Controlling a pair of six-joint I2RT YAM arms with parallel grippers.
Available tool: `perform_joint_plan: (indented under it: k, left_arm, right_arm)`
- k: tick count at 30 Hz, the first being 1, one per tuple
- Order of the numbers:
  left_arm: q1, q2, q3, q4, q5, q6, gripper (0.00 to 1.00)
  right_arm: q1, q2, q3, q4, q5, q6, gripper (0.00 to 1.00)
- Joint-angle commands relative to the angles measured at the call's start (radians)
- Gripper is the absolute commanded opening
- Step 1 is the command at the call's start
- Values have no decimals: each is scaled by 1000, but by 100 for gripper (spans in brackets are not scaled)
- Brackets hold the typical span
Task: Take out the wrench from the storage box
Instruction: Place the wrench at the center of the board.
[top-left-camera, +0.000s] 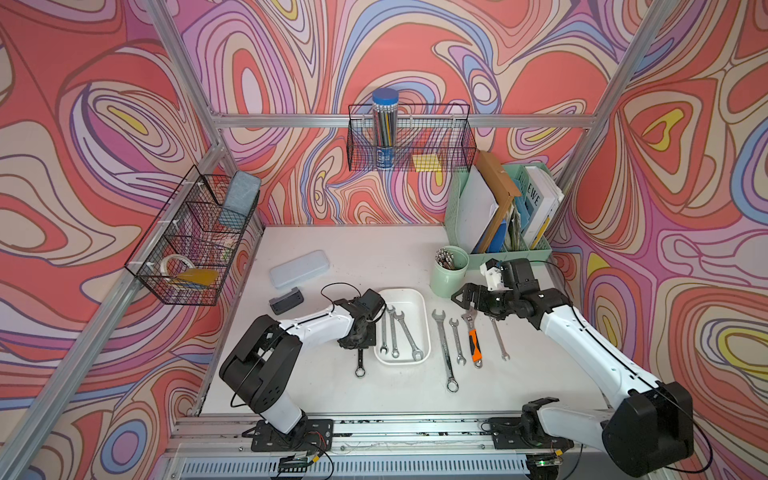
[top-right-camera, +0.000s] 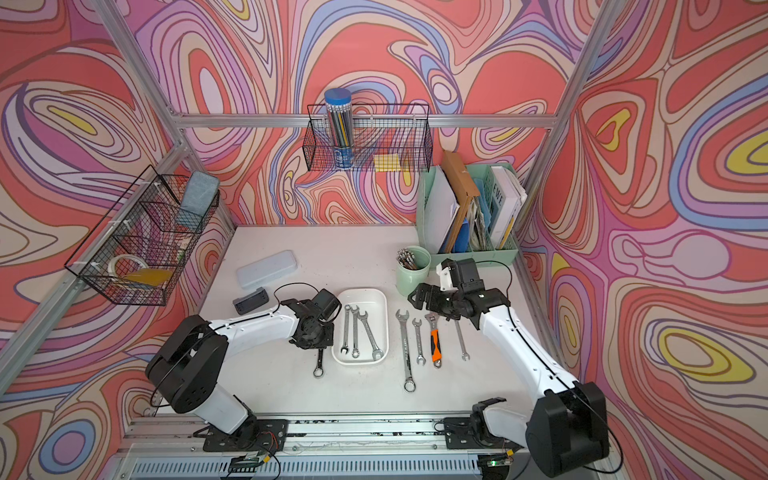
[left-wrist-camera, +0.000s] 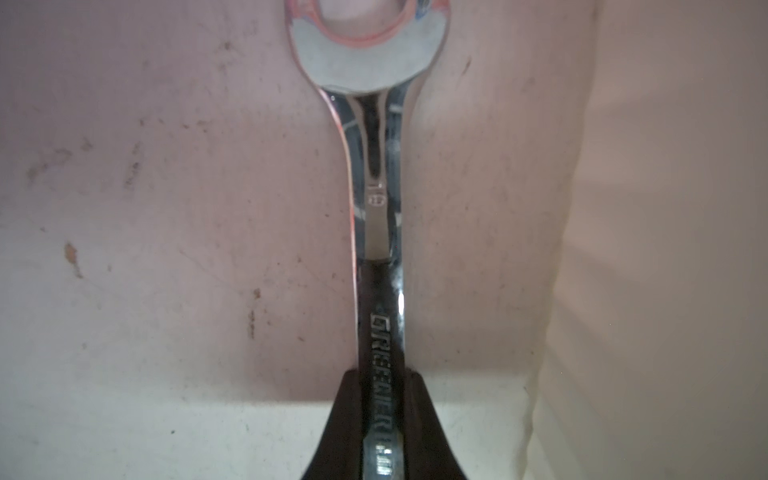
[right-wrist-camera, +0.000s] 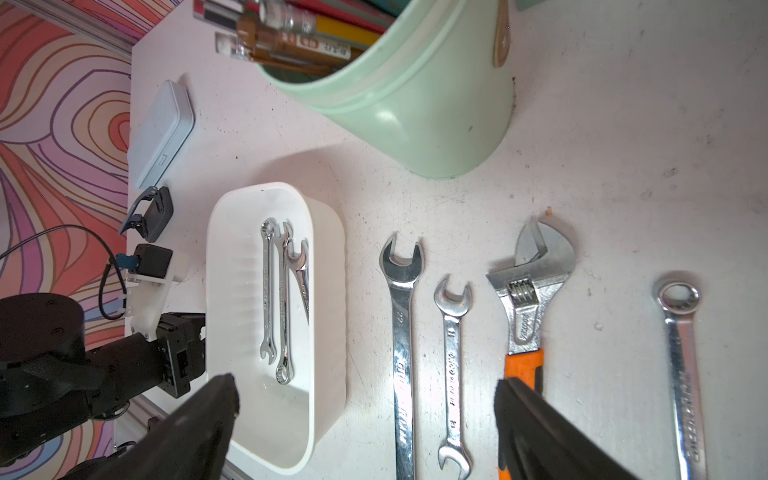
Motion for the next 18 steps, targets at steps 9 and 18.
perform_joint_plan:
  k: [9,18]
  left_arm:
    - [5,29,19,-30,3,13,32]
    - [5,-135,114,-190,-54,17,38]
  right_arm:
    - [-5,-2,4,5,10,-5,98]
    - [-5,-7,25,-6,16,-11,98]
